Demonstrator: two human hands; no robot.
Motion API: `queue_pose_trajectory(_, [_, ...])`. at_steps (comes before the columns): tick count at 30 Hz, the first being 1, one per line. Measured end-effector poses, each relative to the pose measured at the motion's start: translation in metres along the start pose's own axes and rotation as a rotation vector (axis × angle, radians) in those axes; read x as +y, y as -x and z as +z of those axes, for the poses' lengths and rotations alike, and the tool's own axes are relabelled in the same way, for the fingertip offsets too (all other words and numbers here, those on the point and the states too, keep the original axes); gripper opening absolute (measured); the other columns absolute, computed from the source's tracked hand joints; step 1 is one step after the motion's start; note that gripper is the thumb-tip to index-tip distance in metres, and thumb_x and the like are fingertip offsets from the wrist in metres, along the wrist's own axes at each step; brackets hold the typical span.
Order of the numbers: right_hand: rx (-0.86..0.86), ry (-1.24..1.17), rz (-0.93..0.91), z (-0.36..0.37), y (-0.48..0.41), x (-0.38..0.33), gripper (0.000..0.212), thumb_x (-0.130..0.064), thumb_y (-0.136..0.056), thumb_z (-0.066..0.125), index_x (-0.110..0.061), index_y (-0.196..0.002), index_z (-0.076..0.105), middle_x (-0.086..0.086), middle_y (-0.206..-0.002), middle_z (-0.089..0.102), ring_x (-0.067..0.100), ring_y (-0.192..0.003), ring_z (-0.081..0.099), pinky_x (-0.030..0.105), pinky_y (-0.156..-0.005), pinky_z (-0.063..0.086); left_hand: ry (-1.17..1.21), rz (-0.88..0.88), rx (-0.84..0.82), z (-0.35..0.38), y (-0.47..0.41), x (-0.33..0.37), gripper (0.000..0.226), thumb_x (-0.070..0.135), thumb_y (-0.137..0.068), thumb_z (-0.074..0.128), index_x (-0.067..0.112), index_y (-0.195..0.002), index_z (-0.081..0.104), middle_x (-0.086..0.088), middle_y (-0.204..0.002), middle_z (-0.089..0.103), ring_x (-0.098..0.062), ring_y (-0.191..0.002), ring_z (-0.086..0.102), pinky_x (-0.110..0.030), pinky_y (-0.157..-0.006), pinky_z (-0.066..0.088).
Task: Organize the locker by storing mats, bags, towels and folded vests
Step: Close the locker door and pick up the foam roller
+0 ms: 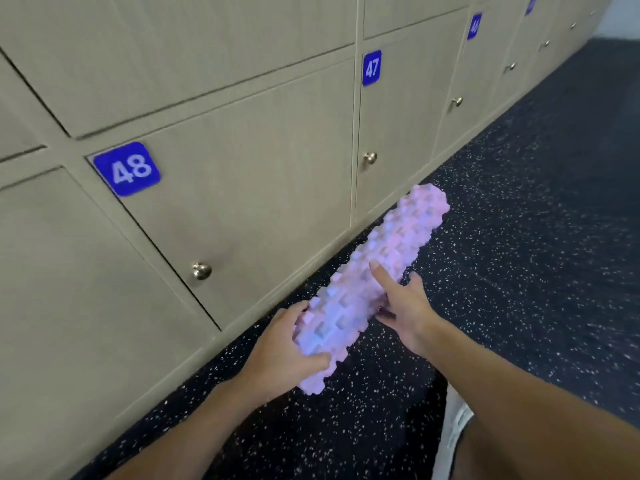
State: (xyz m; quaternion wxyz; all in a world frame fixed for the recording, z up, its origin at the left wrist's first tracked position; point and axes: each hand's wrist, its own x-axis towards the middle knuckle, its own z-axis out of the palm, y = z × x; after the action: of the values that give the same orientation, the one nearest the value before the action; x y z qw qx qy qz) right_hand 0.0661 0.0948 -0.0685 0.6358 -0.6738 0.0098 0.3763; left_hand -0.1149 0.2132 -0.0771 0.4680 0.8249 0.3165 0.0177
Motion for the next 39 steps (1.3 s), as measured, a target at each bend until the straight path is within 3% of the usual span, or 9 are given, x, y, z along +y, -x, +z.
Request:
queue_pose_trajectory(2, [0.029,-0.026,-0.050,0.014,0.030,-0.019,0.125,-0.060,-0.063,0.081,-0.028,-0.156,0.004,0.008,-0.135,0.047,0.024,-0.109,0.058,0.049,-0.099,0.049,-0.037,0.063,0.043,-0.026,0.032,0.011,0.070,0.030,-0.074,0.079,0.053,-0.126,0.039,0.027,-0.118,0.051,0.005,-0.098,0.054,-0.004,-0.071,0.040])
queue_pose_trajectory(5, [-0.013,-0.084,-0.126,0.039,0.082,-0.046,0.123,-0.069,-0.040,0.085,-0.017,-0.139,0.035,-0.001,-0.096,0.054,0.017,-0.072,0.052,0.037,-0.073,0.051,-0.069,0.139,0.110,-0.061,0.086,0.023,0.079,0.046,-0.062,0.077,0.064,-0.126,0.034,0.037,-0.119,0.048,0.005,-0.101,0.056,-0.018,-0.085,0.049])
queue_pose_trajectory(9, [-0.097,-0.145,-0.236,0.076,0.165,-0.075,0.065,-0.046,-0.070,0.084,-0.020,-0.115,0.046,0.003,-0.099,0.060,0.019,-0.073,0.053,0.042,-0.077,0.053,0.013,0.226,0.178,-0.109,0.169,0.032,0.090,0.045,-0.062,0.083,0.070,-0.126,0.025,0.035,-0.128,0.042,0.015,-0.115,0.047,-0.015,-0.093,0.045])
queue_pose_trajectory(12, [-0.191,-0.162,-0.365,0.109,0.227,-0.086,0.093,-0.041,-0.061,0.088,-0.031,-0.136,0.035,0.003,-0.120,0.066,0.023,-0.082,0.064,0.033,-0.057,0.052,0.067,0.277,0.203,-0.141,0.231,0.044,0.090,0.033,-0.071,0.088,0.057,-0.132,0.027,0.032,-0.127,0.041,0.024,-0.111,0.044,-0.001,-0.084,0.039])
queue_pose_trajectory(14, [-0.245,-0.114,-0.459,0.131,0.277,-0.084,0.073,-0.033,-0.070,0.086,-0.028,-0.127,0.041,-0.003,-0.104,0.072,0.019,-0.079,0.068,0.029,-0.056,0.049,0.102,0.303,0.253,-0.167,0.278,0.059,0.091,0.041,-0.070,0.088,0.050,-0.136,0.026,0.032,-0.126,0.040,0.029,-0.109,0.041,0.002,-0.082,0.037])
queue_pose_trajectory(19, [-0.430,0.039,-0.715,0.182,0.398,-0.071,0.076,-0.020,-0.067,0.089,-0.025,-0.125,0.040,-0.010,-0.106,0.067,0.008,-0.085,0.071,0.022,-0.058,0.051,0.113,0.336,0.594,-0.232,0.394,0.098,0.091,0.066,-0.058,0.073,0.039,-0.138,0.040,0.014,-0.130,0.050,0.001,-0.122,0.050,-0.019,-0.096,0.043])
queue_pose_trajectory(26, [-0.843,0.301,-0.899,0.265,0.507,-0.032,0.108,-0.020,-0.065,0.090,-0.037,-0.144,0.019,-0.011,-0.135,0.051,0.005,-0.115,0.058,0.031,-0.094,0.054,0.206,0.338,0.934,-0.313,0.523,0.124,0.081,0.040,-0.080,0.080,0.032,-0.146,0.032,0.010,-0.125,0.059,-0.001,-0.101,0.065,-0.014,-0.068,0.049])
queue_pose_trajectory(31, [-1.114,0.427,-0.973,0.356,0.563,0.014,0.098,-0.013,-0.065,0.088,-0.049,-0.131,0.025,-0.023,-0.123,0.054,-0.012,-0.104,0.058,0.014,-0.088,0.050,0.291,0.280,1.174,-0.364,0.611,0.063,0.046,0.032,-0.081,0.081,0.044,-0.107,0.045,0.015,-0.096,0.070,0.001,-0.082,0.070,-0.021,-0.060,0.055])
queue_pose_trajectory(39, [-1.440,0.490,-0.907,0.529,0.685,0.128,0.120,-0.050,-0.052,0.091,-0.047,-0.144,0.015,-0.006,-0.139,0.044,0.012,-0.126,0.051,0.039,-0.105,0.047,0.368,-0.027,1.422,-0.419,0.762,-0.093,0.082,0.022,-0.075,0.087,0.037,-0.137,0.035,-0.001,-0.097,0.069,-0.021,-0.087,0.073,-0.047,-0.067,0.063])
